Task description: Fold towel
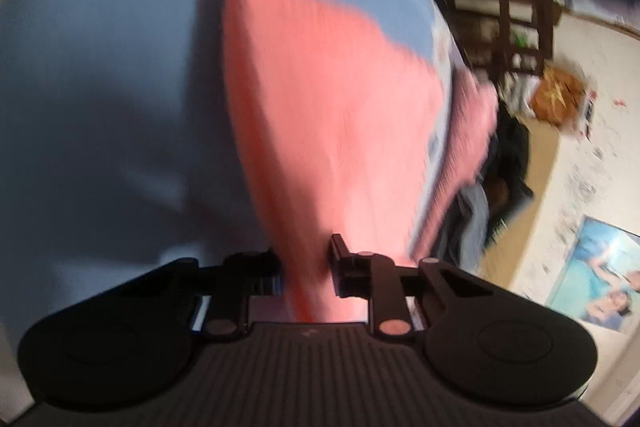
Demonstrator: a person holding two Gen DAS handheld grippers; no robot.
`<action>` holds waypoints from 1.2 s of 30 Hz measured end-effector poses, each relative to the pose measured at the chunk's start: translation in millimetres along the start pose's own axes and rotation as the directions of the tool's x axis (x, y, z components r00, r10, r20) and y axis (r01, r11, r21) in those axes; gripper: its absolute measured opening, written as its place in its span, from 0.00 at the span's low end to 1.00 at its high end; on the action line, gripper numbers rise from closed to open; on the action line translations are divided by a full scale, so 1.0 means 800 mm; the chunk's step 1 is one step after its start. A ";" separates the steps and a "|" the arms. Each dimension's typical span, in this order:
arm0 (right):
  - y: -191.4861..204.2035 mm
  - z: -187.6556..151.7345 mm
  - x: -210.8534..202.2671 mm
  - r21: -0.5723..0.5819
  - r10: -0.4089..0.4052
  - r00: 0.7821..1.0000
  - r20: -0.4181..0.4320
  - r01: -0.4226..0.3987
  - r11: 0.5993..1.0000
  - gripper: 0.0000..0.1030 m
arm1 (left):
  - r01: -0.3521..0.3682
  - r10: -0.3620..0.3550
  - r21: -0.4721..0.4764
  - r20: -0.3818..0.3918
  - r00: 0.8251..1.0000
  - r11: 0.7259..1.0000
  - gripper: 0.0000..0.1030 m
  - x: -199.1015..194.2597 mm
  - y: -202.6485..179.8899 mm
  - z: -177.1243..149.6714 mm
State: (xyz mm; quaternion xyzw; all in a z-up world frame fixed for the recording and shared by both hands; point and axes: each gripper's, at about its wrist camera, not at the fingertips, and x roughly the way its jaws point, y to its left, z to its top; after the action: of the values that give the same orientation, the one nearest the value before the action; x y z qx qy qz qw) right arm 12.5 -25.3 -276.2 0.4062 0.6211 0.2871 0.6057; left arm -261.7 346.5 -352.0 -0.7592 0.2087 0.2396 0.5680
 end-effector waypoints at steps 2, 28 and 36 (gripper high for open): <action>-0.003 -0.001 -0.002 0.009 0.001 1.000 0.003 -0.001 1.000 0.03 | -0.009 0.009 -0.007 0.055 0.998 1.000 0.22 -0.013 0.004 0.021; 0.070 0.058 -0.123 0.024 0.086 0.976 0.199 -0.092 0.995 0.03 | -0.205 0.201 0.727 0.094 0.975 0.656 0.03 -0.073 -0.303 -0.034; 0.153 0.138 -0.235 -0.037 0.209 0.898 0.387 -0.211 0.977 0.03 | 0.008 0.062 0.817 -0.054 0.997 0.576 0.03 -0.015 -0.498 -0.119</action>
State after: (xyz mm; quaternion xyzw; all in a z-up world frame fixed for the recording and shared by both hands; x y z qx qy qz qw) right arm 128.9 -138.9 -85.9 0.5213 0.4419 0.2626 0.6812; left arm -24.2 362.0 -18.3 -0.4182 0.3285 0.0960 0.8414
